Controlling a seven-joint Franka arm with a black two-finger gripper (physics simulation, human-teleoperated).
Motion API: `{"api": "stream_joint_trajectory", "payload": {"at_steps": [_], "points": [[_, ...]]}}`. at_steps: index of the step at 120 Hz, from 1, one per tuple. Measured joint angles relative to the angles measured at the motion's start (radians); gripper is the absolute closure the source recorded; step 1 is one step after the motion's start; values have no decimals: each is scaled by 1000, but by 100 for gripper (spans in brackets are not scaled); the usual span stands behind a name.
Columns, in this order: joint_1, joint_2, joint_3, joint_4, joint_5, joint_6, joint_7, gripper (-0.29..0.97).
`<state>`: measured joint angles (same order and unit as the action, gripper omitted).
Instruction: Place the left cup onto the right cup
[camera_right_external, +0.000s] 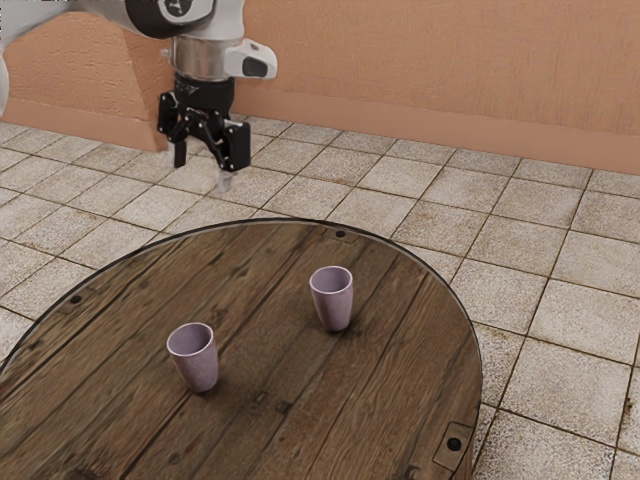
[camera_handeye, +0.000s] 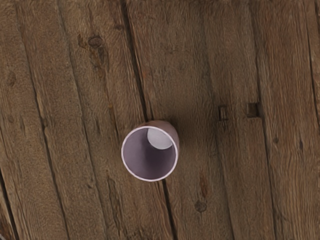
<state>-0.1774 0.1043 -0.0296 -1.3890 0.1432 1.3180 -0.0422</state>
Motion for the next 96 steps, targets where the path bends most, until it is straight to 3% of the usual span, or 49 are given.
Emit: {"api": "stream_joint_trajectory", "payload": {"at_steps": [29, 52, 96], "points": [[1, -5, 3, -59, -25, 56, -10, 0], [9, -53, 53, -319, -58, 164, -17, 0], [-3, -69, 56, -615, -76, 415, -39, 0]]}}
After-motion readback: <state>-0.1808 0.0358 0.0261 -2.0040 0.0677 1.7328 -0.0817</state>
